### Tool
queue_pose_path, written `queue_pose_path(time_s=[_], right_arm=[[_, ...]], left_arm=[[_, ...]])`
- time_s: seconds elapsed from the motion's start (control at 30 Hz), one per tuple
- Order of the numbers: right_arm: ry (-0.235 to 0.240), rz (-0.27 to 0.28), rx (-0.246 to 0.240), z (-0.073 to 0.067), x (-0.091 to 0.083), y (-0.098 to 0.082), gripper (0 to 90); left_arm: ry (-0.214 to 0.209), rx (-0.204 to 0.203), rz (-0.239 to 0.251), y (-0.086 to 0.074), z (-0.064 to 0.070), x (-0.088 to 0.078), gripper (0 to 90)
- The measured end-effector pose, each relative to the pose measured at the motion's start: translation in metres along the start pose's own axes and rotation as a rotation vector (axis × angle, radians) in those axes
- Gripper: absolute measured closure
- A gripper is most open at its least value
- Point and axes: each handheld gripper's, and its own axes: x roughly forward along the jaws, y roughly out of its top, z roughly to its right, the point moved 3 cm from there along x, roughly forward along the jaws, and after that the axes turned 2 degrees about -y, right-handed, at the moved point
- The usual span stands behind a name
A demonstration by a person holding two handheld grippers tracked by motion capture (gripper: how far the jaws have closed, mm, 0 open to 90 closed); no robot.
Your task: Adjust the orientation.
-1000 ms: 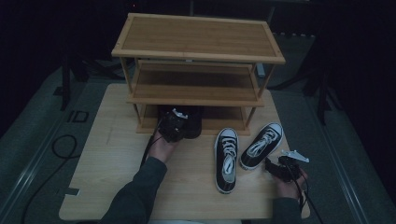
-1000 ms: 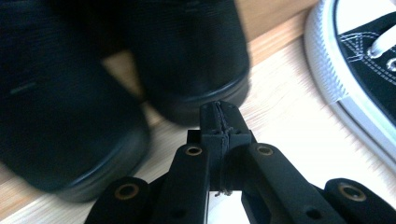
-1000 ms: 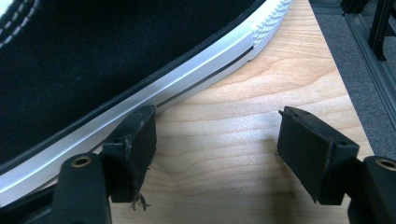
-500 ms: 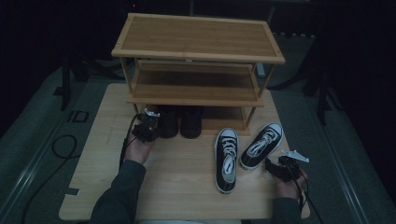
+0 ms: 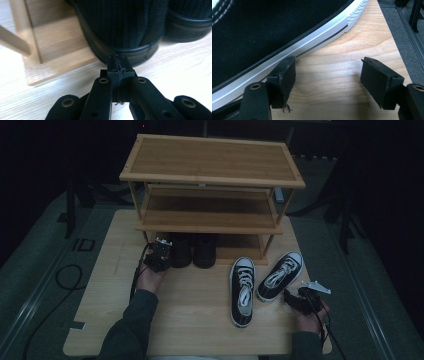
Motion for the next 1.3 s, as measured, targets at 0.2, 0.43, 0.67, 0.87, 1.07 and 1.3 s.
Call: queue_pose_path(time_s=[0.2, 0.43, 0.67, 0.87, 1.07, 1.3], right_arm=[[0.000, 0.000, 0.000, 0.000, 0.000, 0.000, 28.0], [-0.001, -0.001, 0.000, 0.000, 0.000, 0.000, 27.7], [0.003, -0.011, -0.003, -0.001, -0.001, -0.001, 25.8], [0.017, -0.047, -0.018, -0.002, -0.005, 0.000, 31.4], [0.055, -0.053, -0.044, -0.007, -0.013, 0.002, 50.7], [0.080, 0.048, -0.080, -0.020, -0.045, 0.017, 59.9]], left_arm=[[-0.013, 0.040, 0.014, -0.003, 0.011, -0.005, 88.5], [-0.055, 0.127, 0.057, -0.005, 0.033, -0.007, 81.2], [-0.109, 0.173, 0.077, -0.001, 0.055, 0.000, 75.5], [-0.142, 0.204, 0.090, 0.004, 0.074, 0.010, 74.4], [-0.168, 0.202, 0.097, 0.003, 0.087, 0.025, 73.9], [-0.188, 0.236, 0.078, -0.005, 0.096, 0.039, 73.1]])
